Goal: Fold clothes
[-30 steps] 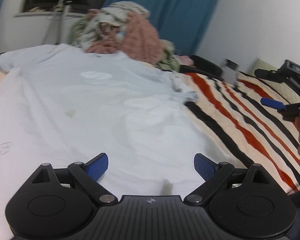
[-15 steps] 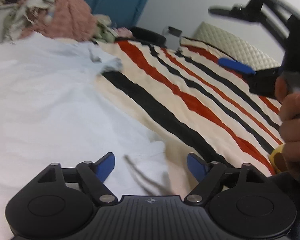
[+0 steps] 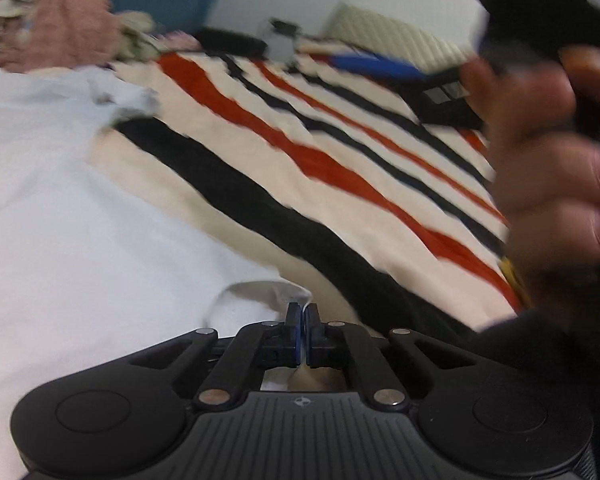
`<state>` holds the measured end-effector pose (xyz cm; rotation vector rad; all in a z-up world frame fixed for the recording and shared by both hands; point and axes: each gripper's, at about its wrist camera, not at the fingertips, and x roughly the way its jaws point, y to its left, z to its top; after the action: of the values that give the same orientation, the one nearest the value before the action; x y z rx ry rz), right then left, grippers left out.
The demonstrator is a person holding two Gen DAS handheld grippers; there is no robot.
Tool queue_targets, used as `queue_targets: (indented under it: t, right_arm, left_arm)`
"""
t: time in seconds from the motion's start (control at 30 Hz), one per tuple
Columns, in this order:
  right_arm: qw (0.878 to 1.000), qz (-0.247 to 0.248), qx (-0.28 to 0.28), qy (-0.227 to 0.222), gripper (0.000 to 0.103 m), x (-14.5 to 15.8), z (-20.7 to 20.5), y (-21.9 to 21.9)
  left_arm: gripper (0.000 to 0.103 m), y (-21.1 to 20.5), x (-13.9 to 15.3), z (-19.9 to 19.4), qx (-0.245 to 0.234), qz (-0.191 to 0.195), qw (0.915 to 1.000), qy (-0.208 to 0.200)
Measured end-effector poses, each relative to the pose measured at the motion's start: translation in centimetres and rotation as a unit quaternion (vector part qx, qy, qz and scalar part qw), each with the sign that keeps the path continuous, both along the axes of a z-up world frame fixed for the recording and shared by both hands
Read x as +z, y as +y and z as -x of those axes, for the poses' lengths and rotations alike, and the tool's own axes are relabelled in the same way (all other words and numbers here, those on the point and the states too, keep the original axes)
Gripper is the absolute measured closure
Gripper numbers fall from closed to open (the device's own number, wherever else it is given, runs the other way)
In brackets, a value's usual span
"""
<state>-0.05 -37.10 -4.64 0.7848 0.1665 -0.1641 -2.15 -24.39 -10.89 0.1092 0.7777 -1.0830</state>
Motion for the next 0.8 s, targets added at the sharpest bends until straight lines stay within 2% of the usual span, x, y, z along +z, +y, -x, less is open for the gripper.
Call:
queue_targets:
  t: [0.13,0.2,0.23,0.3,0.4,0.63,0.73,0.8]
  right_arm:
    - [1.000,0.005,0.007,0.006,0.021,0.0,-0.2,0.1]
    - [1.000,0.009,0.013,0.006,0.021,0.1,-0.3,0.2]
    - [1.000,0.011,0.016,0.006,0.021,0.2,-0.3,0.3]
    - [1.000,0.018,0.020,0.007,0.021,0.3,-0.4,0.5]
    - [0.999,0.027,0.027,0.010,0.021,0.4,-0.6,0.7]
    - [0.998,0.055,0.042,0.012,0.021,0.9,-0.8,1.9]
    - [0.996,0.075,0.056,0.014,0.021,1.3,-1.0,3.0]
    - [0.994,0.089,0.061,0.017,0.021,1.5,-1.0,3.6]
  left_arm:
    - [0.096,-0.6,-1.1,0.2,0.006,-0.022,0.9997,0.000]
    - [0.074,-0.4,-0.8,0.4,0.013,-0.034,0.9993,-0.008]
    - [0.067,0.0,-0.3,0.5,0.019,-0.038,0.9989,-0.017]
    - [0.039,1.1,0.7,0.7,0.033,-0.043,0.9979,-0.036]
    - [0.017,3.1,2.4,0.5,0.053,-0.046,0.9966,-0.045]
    - [0.014,9.5,7.1,0.1,0.107,-0.021,0.9923,-0.059]
    - [0.008,12.7,9.8,-0.1,0.146,0.000,0.9856,-0.086]
    - [0.004,14.7,11.4,-0.3,0.176,0.014,0.9783,-0.108]
